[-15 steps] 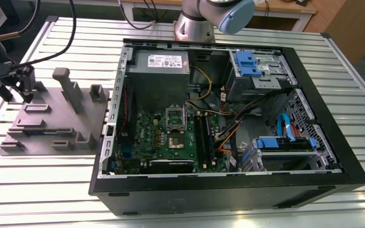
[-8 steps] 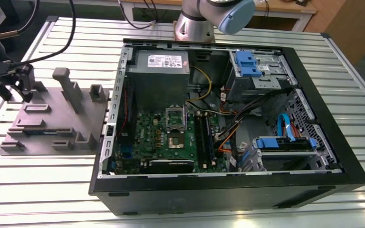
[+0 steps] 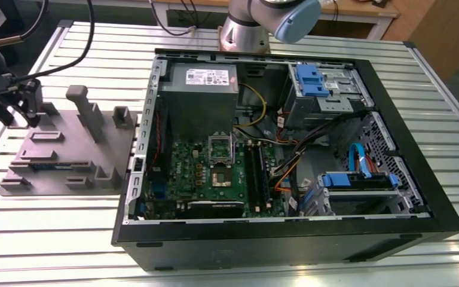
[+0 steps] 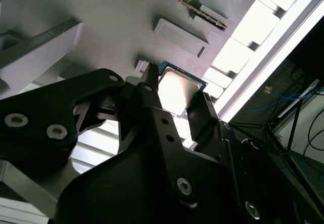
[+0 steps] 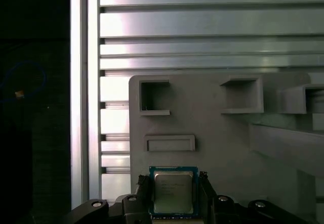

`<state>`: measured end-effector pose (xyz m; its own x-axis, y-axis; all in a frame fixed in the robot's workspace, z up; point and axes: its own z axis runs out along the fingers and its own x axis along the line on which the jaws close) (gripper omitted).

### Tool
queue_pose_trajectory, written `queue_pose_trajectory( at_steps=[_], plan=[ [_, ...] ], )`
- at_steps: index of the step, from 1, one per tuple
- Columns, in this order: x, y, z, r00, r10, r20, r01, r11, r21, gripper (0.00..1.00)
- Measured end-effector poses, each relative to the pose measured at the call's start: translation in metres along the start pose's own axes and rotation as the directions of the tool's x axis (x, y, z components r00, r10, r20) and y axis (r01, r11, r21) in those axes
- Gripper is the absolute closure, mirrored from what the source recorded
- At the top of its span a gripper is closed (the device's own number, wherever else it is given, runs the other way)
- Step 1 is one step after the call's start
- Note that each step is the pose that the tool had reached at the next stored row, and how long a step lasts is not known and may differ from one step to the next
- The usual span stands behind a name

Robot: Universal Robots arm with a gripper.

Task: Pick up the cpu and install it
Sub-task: 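Pick up the cpu and move it towards the insertion slot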

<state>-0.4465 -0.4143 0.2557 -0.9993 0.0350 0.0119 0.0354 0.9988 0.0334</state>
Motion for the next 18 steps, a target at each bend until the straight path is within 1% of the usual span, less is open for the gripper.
queue_pose_trajectory(
  at_steps=[18],
  plan=[
    [0.0001, 0.0003, -0.0079, 1.0000, 0.000, 0.0001, 0.000, 1.0000, -0.0001, 0.53]
  ],
)
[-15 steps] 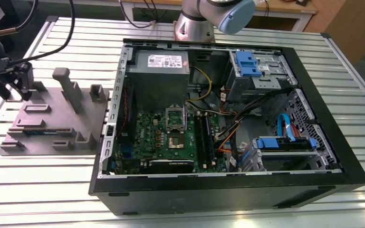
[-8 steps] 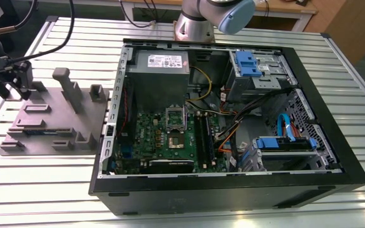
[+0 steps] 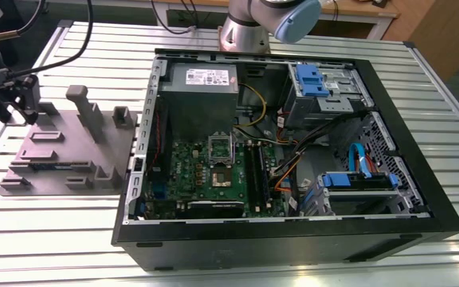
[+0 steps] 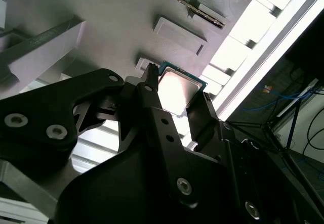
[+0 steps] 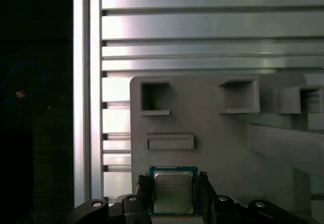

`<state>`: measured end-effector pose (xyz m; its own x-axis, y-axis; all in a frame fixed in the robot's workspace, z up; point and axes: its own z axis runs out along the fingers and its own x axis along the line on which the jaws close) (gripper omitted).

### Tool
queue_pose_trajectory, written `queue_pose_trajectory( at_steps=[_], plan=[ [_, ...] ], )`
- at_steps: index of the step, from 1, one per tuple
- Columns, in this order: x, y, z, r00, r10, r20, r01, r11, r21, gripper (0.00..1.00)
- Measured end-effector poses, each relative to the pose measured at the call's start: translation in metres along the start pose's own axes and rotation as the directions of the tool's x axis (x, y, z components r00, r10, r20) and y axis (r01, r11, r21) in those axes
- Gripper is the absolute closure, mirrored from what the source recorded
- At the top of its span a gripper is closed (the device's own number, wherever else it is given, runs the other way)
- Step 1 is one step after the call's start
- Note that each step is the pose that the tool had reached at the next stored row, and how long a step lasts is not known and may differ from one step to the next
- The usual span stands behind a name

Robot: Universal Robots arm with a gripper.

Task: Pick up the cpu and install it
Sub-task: 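Pick up the cpu and move it towards the insertion slot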

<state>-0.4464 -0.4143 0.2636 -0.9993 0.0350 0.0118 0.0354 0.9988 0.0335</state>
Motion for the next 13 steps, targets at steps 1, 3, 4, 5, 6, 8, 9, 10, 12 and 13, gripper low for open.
queue_pose_trajectory(
  at_steps=[1, 3, 4, 5, 6, 8, 9, 10, 12, 13],
  plan=[
    [0.0000, 0.0000, -0.0004, 1.0000, 0.000, 0.0000, 0.000, 1.0000, 0.0000, 0.53],
    [0.0000, 0.0000, -0.0011, 1.0000, 0.000, 0.0000, 0.000, 1.0000, 0.0000, 0.53],
    [0.0000, 0.0000, -0.0015, 1.0000, 0.000, 0.0000, 0.000, 1.0000, 0.0000, 0.53],
    [0.0000, 0.0001, -0.0019, 1.0000, 0.000, 0.0000, 0.000, 1.0000, 0.0000, 0.53],
    [0.0000, 0.0001, -0.0022, 1.0000, 0.000, -0.0001, 0.000, 1.0000, 0.0000, 0.53],
    [0.0000, 0.0001, -0.0029, 1.0000, 0.000, -0.0001, 0.000, 1.0000, 0.0000, 0.53],
    [0.0000, 0.0001, -0.0032, 1.0000, 0.000, 0.0000, 0.000, 1.0000, 0.0000, 0.53],
    [0.0000, 0.0001, -0.0035, 1.0000, 0.000, -0.0001, 0.000, 1.0000, 0.0000, 0.53],
    [0.0001, 0.0001, -0.0042, 1.0000, 0.000, -0.0001, 0.000, 1.0000, 0.0000, 0.53],
    [0.0001, 0.0002, -0.0044, 1.0000, 0.000, 0.0000, 0.000, 1.0000, 0.0000, 0.53]
  ],
)
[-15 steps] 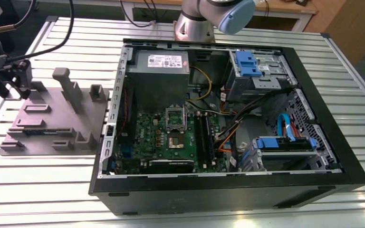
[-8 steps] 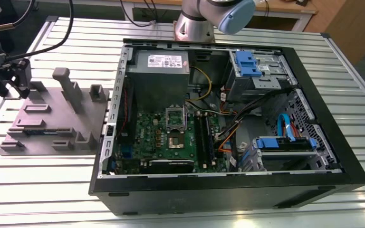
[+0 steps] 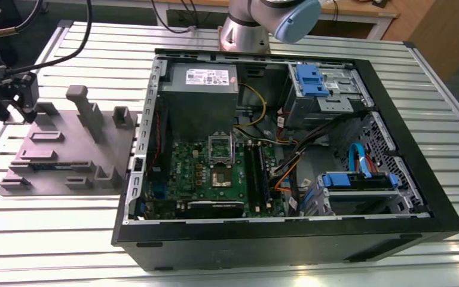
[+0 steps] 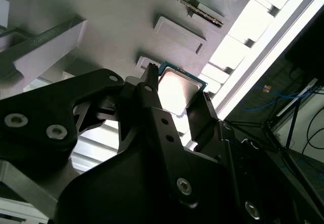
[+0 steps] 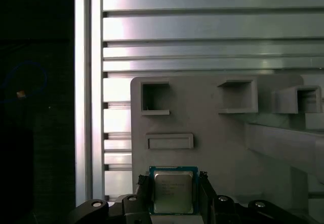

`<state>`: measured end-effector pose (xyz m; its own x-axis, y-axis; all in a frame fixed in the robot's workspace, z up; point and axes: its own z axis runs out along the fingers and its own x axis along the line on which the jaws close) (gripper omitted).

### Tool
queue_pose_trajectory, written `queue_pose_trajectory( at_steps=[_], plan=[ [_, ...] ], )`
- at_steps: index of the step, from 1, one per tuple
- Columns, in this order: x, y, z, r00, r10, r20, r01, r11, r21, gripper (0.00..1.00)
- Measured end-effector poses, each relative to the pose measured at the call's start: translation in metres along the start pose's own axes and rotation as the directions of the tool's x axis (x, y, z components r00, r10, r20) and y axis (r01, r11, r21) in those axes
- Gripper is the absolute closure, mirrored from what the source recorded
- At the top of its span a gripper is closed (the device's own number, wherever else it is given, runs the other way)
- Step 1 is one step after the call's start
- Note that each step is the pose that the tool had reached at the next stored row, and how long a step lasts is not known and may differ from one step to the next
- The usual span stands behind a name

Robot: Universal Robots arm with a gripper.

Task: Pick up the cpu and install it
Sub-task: 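Pick up the cpu and move it towards the insertion slot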

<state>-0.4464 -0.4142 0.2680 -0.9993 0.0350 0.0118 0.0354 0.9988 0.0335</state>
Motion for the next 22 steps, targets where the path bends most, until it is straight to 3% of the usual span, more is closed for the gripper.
queue_pose_trajectory(
  at_steps=[22],
  plan=[
    [0.0001, 0.0002, -0.0063, 1.0000, 0.000, -0.0001, 0.000, 1.0000, 0.0000, 0.53]
  ],
)
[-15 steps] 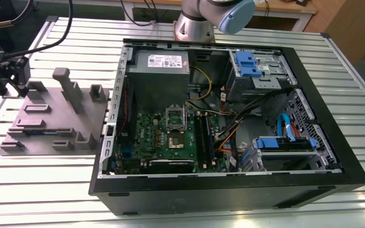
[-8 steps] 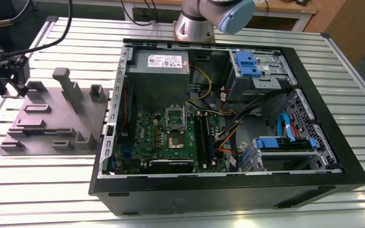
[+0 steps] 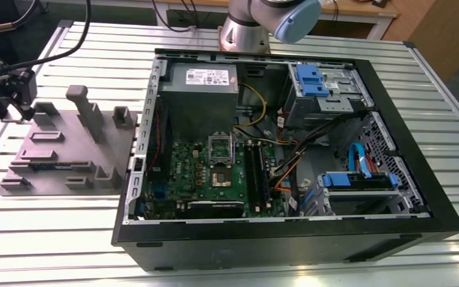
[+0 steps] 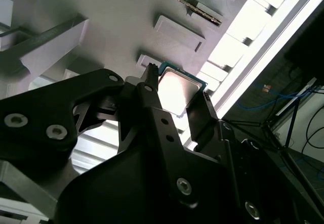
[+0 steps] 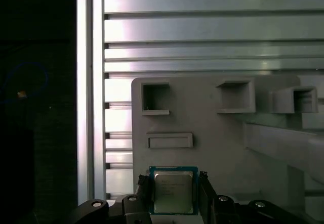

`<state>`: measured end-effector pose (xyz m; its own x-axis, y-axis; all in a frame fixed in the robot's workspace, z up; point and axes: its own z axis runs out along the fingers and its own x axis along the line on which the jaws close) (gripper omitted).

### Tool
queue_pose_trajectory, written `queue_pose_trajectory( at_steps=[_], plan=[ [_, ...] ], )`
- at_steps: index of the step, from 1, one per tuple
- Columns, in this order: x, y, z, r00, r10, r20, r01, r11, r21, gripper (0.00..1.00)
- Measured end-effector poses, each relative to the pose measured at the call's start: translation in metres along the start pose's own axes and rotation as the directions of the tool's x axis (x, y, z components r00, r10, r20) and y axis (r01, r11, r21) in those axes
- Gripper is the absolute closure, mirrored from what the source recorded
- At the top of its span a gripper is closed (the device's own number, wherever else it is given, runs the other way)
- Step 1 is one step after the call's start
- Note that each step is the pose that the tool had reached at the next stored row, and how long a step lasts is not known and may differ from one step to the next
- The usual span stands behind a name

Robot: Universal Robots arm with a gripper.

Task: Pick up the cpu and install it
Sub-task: 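Pick up the cpu and move it towards the insertion slot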

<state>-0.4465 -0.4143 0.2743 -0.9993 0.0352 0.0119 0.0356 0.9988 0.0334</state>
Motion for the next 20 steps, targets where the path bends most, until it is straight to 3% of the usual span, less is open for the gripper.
queue_pose_trajectory(
  at_steps=[20],
  plan=[
    [0.0001, 0.0002, -0.0057, 1.0000, 0.000, 0.0000, 0.000, 1.0000, 0.0000, 0.53]
  ],
)
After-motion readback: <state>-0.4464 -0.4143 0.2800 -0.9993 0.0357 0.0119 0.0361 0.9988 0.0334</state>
